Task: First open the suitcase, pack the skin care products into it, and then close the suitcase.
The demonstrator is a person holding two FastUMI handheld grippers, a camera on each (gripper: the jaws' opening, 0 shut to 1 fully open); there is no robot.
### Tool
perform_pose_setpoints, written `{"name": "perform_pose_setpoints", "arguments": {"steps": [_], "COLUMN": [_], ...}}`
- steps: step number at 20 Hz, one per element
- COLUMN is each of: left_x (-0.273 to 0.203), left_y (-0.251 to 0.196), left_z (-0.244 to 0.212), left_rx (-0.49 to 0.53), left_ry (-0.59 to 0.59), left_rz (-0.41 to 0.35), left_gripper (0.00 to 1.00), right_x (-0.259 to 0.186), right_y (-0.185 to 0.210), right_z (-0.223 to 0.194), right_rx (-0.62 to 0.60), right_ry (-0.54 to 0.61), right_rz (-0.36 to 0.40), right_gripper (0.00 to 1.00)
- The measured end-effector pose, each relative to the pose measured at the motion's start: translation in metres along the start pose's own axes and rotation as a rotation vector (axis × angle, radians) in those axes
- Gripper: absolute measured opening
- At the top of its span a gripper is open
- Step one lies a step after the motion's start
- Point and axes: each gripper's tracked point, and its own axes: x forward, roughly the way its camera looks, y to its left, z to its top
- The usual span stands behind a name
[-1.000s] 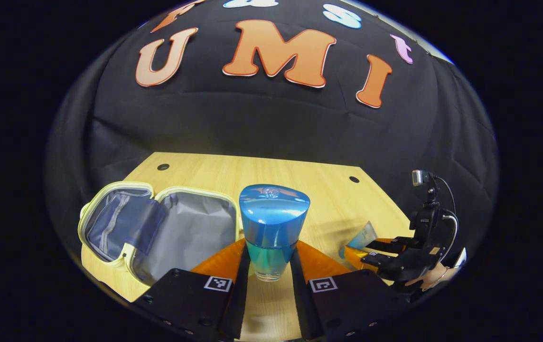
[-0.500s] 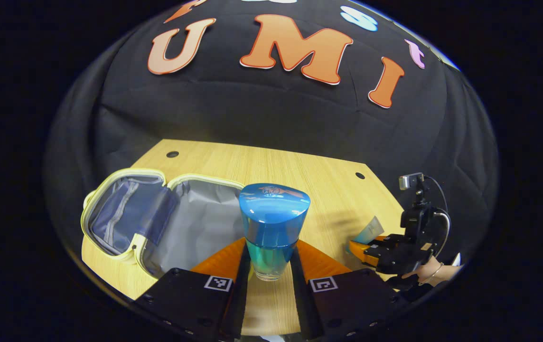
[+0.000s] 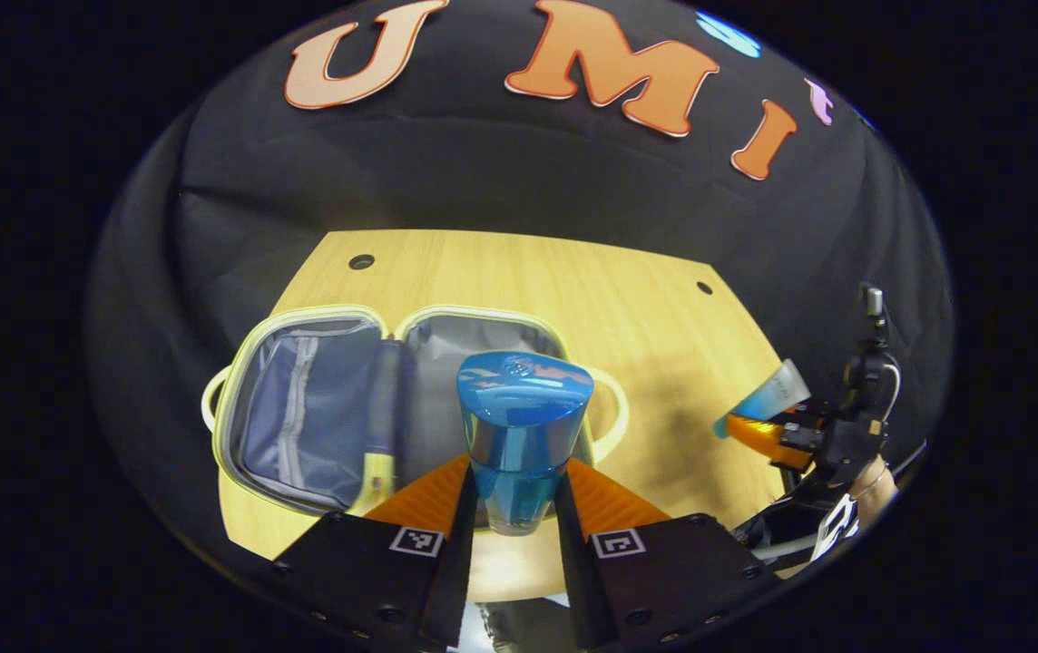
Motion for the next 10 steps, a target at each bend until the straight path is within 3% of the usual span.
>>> {"name": "perform_pose_setpoints", "arguments": {"steps": [5,10], "left_x": [0.043,0.094], "left_y": [0.034,0.026], "left_z": [0.006,0.003], "left_rx": [0.037,0.071], "left_ry": [0.135,0.256], "left_rz": [-0.009,-0.023], "left_gripper": [0.45,0.45], "right_x": [-0.017,-0.029], "right_y": [0.049,0.063], "right_z": [0.017,0.011], "right_rx": [0.099,0.169], "right_ry": [-0.002,-0.001], "right_rz": [0.036,-0.015], "right_gripper": [0.39,0.39]}}
